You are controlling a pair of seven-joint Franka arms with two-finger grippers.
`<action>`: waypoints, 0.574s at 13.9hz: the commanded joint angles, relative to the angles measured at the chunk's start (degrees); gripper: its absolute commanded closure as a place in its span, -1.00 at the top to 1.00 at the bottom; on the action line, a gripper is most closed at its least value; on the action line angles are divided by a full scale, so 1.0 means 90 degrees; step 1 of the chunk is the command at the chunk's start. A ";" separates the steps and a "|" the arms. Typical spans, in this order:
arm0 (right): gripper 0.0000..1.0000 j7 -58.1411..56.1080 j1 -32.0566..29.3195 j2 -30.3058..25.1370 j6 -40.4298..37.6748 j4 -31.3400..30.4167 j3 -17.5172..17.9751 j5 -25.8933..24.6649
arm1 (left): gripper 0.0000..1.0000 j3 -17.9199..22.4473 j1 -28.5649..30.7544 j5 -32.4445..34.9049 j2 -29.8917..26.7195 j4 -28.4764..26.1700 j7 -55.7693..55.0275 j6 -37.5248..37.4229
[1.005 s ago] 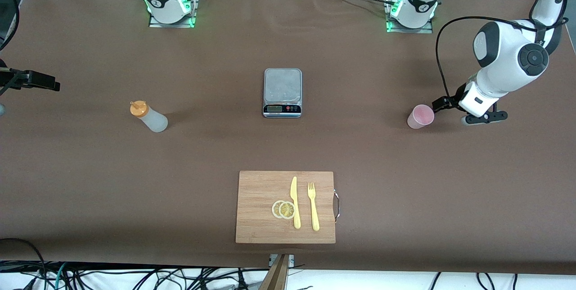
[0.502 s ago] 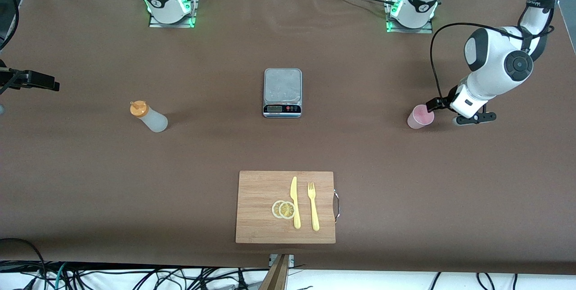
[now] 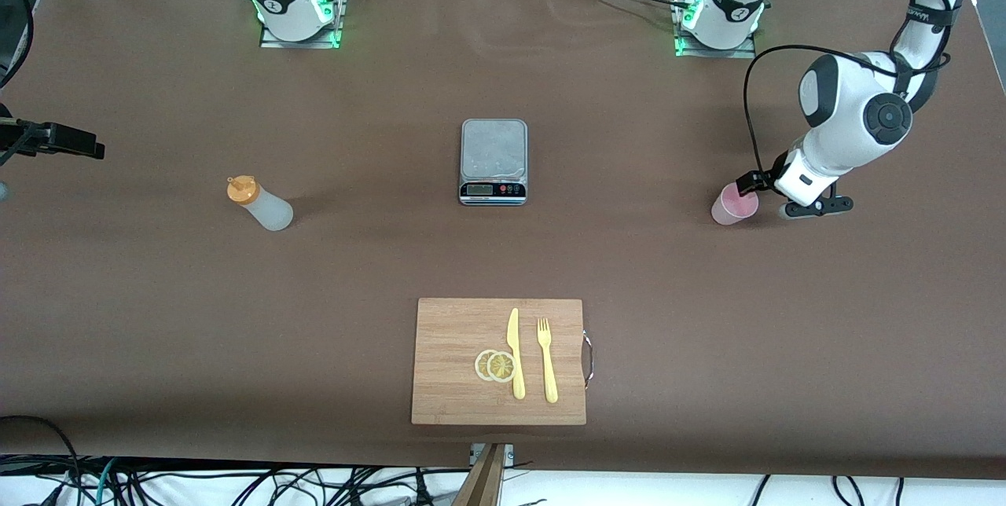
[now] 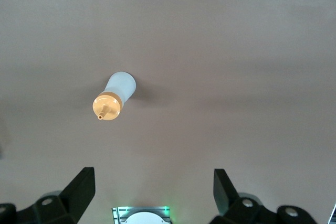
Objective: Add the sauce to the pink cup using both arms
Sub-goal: 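Close the left gripper on the pink cup's rim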
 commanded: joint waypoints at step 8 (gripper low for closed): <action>1.00 -0.0102 -0.0035 -0.0010 -0.0018 0.0066 -0.0003 -0.0012 | -0.86 -0.0016 -0.0046 0.0241 0.0144 0.0030 0.0080 0.0220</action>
